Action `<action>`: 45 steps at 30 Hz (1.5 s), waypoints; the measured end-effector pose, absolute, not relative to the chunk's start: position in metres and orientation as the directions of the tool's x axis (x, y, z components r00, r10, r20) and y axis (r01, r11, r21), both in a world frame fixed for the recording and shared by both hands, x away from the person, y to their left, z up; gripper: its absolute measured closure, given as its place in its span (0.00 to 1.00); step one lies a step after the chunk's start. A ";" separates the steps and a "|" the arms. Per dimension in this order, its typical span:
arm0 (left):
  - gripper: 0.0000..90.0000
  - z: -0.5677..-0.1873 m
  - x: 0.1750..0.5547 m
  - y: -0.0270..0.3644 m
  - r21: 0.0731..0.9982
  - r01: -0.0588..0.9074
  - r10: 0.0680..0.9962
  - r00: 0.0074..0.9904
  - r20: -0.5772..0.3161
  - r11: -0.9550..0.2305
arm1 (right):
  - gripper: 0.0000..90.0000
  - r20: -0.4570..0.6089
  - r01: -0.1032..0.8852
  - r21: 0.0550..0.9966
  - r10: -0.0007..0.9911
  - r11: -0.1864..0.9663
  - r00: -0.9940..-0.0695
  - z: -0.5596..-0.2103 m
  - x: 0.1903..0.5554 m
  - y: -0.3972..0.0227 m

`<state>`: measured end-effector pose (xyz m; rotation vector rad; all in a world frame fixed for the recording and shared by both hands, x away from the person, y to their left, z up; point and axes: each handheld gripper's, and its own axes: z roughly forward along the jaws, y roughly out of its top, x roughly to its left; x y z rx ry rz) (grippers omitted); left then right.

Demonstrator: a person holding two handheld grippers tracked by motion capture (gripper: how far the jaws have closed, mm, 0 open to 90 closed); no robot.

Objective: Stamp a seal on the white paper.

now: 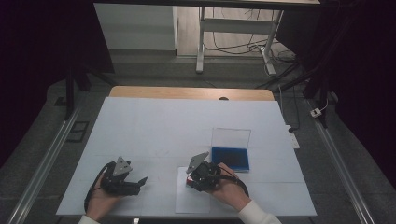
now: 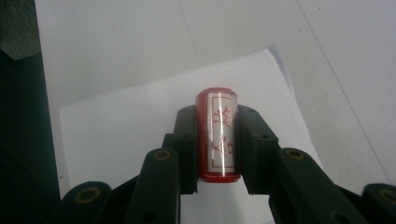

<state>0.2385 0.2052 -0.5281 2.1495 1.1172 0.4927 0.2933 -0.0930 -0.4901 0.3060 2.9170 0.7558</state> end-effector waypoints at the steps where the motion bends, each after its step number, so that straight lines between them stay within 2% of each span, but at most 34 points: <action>1: 0.16 -0.528 0.238 0.205 0.701 0.577 0.826 0.563 0.029 -0.419 | 0.79 -0.054 0.169 0.499 0.225 0.850 -0.973 -0.491 0.293 -0.093; 24: 0.16 -0.527 0.238 0.204 0.706 0.576 0.826 0.563 0.021 -0.411 | 0.78 -0.051 0.167 0.498 0.221 0.851 -0.974 -0.491 0.294 -0.094; 39: 0.16 -0.527 0.239 0.206 0.710 0.576 0.829 0.559 0.020 -0.405 | 0.78 -0.065 0.128 0.548 0.195 0.826 -0.979 -0.488 0.293 -0.099; 45: 0.16 -0.526 0.238 0.207 0.710 0.576 0.831 0.556 0.023 -0.405 | 0.77 -0.050 0.150 0.593 0.222 0.791 -0.974 -0.475 0.293 -0.106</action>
